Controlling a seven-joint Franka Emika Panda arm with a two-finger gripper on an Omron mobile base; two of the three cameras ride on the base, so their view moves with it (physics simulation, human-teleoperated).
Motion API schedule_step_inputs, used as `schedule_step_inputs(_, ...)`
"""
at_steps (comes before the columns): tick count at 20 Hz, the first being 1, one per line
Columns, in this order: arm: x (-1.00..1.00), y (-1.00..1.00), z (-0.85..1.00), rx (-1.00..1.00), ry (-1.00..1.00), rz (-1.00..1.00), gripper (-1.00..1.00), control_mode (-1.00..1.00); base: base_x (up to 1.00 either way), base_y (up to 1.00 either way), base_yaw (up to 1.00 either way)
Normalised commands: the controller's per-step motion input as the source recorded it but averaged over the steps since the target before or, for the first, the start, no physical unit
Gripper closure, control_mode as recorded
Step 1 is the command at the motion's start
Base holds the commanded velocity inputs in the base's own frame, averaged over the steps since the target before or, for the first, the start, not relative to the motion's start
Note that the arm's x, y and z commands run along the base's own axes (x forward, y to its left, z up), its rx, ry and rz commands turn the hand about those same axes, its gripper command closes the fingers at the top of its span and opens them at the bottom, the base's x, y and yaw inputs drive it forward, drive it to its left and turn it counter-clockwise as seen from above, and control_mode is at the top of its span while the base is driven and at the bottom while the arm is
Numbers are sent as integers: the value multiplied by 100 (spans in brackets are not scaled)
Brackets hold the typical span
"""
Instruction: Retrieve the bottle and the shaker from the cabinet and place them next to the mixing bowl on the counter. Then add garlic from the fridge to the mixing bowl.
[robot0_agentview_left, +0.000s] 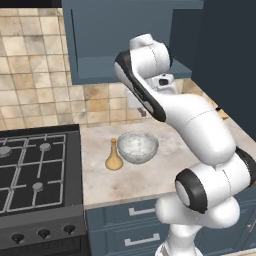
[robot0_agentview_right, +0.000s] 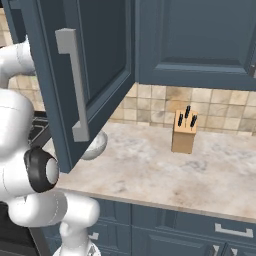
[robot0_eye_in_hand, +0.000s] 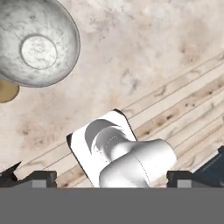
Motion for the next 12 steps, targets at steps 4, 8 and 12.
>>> schedule_step_inputs(4,39,-50,-1,1,-20,35,-100,-100,0,0,0)
schedule_step_inputs(8,9,-71,-1,4,-43,36,-100,-100,0,0,0)
schedule_step_inputs(12,-19,-28,15,3,-77,35,-100,-100,0,0,0)
